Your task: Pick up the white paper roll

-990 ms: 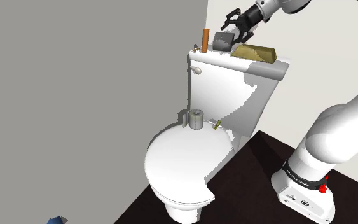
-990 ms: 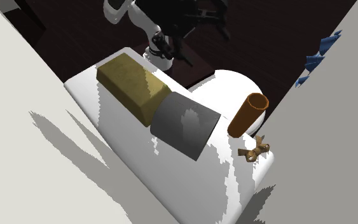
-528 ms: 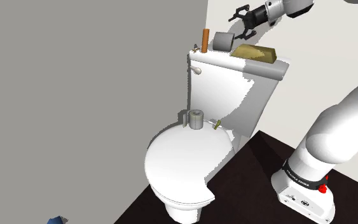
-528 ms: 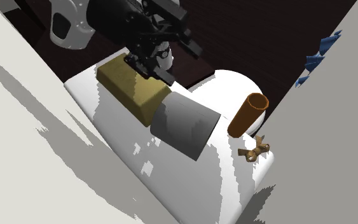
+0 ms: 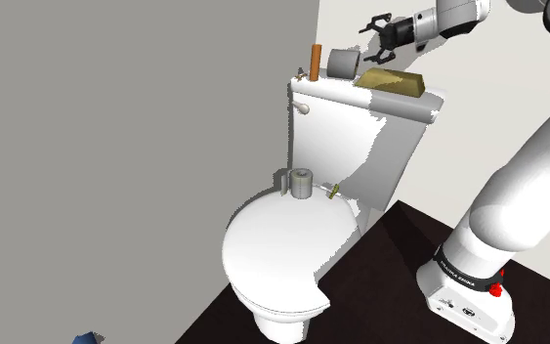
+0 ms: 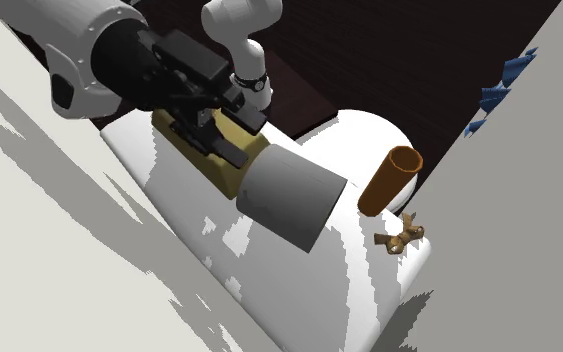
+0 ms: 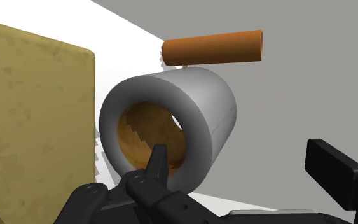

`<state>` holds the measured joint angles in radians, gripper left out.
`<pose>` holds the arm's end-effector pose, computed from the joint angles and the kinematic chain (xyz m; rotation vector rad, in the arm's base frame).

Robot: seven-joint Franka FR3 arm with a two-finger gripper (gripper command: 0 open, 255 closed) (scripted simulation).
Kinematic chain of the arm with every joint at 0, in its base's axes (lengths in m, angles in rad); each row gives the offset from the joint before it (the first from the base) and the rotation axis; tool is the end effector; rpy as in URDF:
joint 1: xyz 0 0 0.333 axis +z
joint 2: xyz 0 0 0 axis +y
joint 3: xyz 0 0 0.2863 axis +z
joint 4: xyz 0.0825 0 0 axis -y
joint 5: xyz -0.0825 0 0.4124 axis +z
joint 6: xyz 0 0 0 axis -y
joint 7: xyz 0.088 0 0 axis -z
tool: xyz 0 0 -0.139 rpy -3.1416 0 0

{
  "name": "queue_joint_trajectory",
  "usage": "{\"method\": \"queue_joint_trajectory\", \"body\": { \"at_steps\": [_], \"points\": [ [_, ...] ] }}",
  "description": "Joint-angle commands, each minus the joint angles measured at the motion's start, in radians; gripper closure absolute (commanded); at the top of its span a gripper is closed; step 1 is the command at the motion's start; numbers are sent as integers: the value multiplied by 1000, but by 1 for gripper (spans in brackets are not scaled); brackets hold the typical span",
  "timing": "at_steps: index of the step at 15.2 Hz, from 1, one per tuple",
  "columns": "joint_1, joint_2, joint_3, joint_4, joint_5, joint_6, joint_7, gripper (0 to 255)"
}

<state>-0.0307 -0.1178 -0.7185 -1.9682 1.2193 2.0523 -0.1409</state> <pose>0.4852 -0.3616 0.5140 -1.6920 1.0979 -0.7232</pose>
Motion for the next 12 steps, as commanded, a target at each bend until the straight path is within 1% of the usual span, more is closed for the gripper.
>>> {"method": "queue_joint_trajectory", "body": {
  "at_steps": [1, 5, 6, 12],
  "points": [
    [0, 7, -4, -14, 17, 2, -24, 0],
    [0, 17, -8, -35, 36, 6, -55, 0],
    [0, 24, -10, -29, 40, 2, -57, 255],
    [0, 14, -8, -45, 38, 9, -64, 255]
  ]
}}
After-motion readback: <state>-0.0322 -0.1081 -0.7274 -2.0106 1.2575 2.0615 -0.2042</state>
